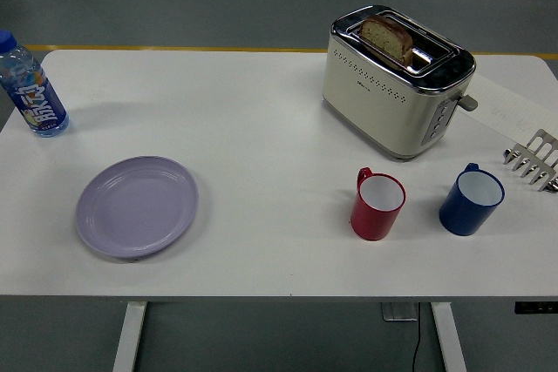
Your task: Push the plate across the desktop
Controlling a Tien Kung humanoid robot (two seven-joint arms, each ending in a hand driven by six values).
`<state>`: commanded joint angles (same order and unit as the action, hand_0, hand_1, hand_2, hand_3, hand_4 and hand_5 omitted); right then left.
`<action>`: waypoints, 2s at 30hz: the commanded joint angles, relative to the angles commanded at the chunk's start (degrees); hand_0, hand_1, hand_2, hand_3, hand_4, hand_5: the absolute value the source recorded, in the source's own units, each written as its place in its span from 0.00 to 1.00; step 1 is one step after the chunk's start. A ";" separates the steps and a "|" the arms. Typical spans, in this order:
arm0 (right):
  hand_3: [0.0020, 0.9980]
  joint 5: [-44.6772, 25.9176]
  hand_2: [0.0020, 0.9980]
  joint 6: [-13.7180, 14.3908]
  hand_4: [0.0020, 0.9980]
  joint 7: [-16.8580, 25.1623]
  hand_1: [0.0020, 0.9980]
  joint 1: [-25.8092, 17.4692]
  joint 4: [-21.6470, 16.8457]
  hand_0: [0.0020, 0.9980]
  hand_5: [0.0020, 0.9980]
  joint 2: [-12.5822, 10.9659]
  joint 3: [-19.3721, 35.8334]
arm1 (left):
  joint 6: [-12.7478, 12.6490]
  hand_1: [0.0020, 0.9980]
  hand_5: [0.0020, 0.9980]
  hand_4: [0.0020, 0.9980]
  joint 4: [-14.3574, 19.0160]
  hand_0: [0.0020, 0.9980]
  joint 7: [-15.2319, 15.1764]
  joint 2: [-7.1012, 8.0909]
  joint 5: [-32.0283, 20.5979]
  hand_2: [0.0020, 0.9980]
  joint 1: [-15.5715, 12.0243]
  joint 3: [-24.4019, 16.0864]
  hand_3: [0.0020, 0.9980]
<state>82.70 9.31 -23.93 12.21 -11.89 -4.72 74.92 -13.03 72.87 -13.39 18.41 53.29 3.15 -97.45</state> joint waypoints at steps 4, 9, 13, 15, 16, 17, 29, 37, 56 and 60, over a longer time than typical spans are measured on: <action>0.59 0.09 0.72 -0.03 0.29 -0.03 0.65 0.10 -0.01 0.68 0.18 0.07 0.00 | 0.09 0.82 1.00 0.63 -2.45 0.78 -2.08 -1.48 -0.94 0.82 -0.01 1.34 0.77; 0.59 0.80 0.72 -0.15 0.29 -0.15 0.65 0.18 -0.06 0.68 0.18 0.21 0.37 | 0.76 0.82 1.00 0.63 -5.13 0.78 -3.74 -5.11 -2.67 0.82 0.98 1.55 0.76; 0.59 1.73 0.72 -0.36 0.29 -0.28 0.65 0.29 -0.11 0.68 0.18 0.30 0.71 | 2.14 0.80 1.00 0.63 -6.60 0.77 -4.13 -7.26 -3.96 0.81 1.74 1.90 0.73; 0.59 1.83 0.72 -0.40 0.29 -0.26 0.65 0.32 -0.11 0.68 0.18 0.32 0.73 | 2.88 0.80 1.00 0.63 -7.07 0.77 -4.17 -7.94 -4.09 0.81 1.92 2.11 0.73; 0.59 1.81 0.72 -0.40 0.29 -0.25 0.65 0.33 -0.11 0.68 0.18 0.33 0.71 | 3.15 0.80 1.00 0.63 -7.26 0.77 -4.24 -8.26 -4.13 0.81 2.00 2.16 0.73; 0.59 1.81 0.72 -0.41 0.29 -0.23 0.65 0.35 -0.10 0.68 0.18 0.34 0.69 | 3.45 0.80 1.00 0.63 -7.45 0.77 -4.30 -8.61 -4.22 0.81 2.08 2.15 0.73; 0.59 3.25 0.72 -0.72 0.29 -0.38 0.65 0.87 -0.15 0.68 0.18 0.53 1.32 | 9.05 0.80 1.00 0.62 -8.87 0.76 -3.64 -12.46 -2.50 0.79 3.06 1.47 0.69; 0.59 3.49 0.72 -0.77 0.29 -0.43 0.65 0.91 -0.18 0.68 0.18 0.54 1.46 | 9.91 0.80 1.00 0.62 -10.08 0.76 -3.55 -13.85 -2.38 0.79 3.77 1.25 0.68; 0.59 4.47 0.71 -0.93 0.29 -0.65 0.65 0.25 -0.29 0.68 0.18 0.65 2.03 | 10.07 0.79 1.00 0.60 -12.79 0.77 -4.75 -16.03 -2.46 0.78 3.45 2.86 0.68; 0.59 4.45 0.71 -0.99 0.29 -0.70 0.65 0.12 -0.32 0.68 0.18 0.75 1.94 | 10.07 0.79 1.00 0.60 -13.01 0.77 -4.98 -16.21 -2.04 0.78 3.48 3.01 0.68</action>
<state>87.15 8.32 -24.63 12.33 -12.22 -3.97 76.86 -2.96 59.86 -18.37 2.20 51.25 6.63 -94.44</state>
